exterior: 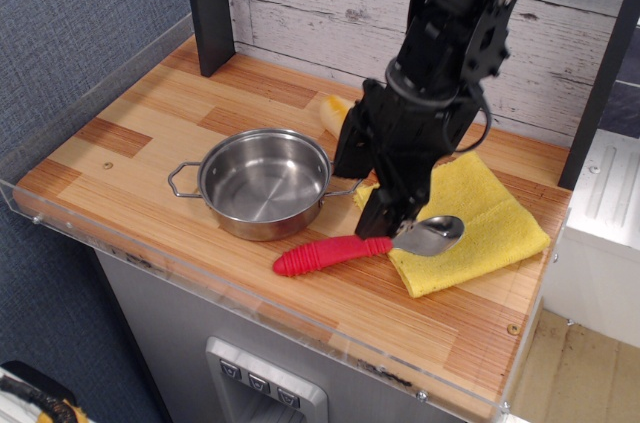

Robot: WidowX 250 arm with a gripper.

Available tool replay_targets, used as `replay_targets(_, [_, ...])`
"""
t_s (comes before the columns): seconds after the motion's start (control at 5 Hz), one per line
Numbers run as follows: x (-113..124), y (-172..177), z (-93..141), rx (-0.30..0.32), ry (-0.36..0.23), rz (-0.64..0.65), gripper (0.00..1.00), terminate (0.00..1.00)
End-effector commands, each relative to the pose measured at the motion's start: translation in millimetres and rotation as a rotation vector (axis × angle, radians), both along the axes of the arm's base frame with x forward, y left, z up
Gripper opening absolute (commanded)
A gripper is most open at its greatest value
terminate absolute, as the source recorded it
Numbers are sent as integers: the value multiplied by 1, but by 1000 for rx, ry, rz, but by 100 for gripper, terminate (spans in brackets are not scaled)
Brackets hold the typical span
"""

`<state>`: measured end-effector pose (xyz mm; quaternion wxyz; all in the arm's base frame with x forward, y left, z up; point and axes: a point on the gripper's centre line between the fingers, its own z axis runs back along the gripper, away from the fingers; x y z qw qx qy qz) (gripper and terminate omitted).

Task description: Move the red spoon and place it onto the yellow towel

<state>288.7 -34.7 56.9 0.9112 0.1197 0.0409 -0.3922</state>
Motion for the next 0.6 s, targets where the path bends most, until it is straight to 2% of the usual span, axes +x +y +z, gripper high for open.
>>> replay_targets(0.0, [-3, 13, 76, -68, -267, 7, 100, 0])
replay_targets(0.2, [-10, 17, 73, -61, -254, 21, 100, 0])
replay_targets(0.4, [-11, 20, 70, -57, -243, 23, 100, 100])
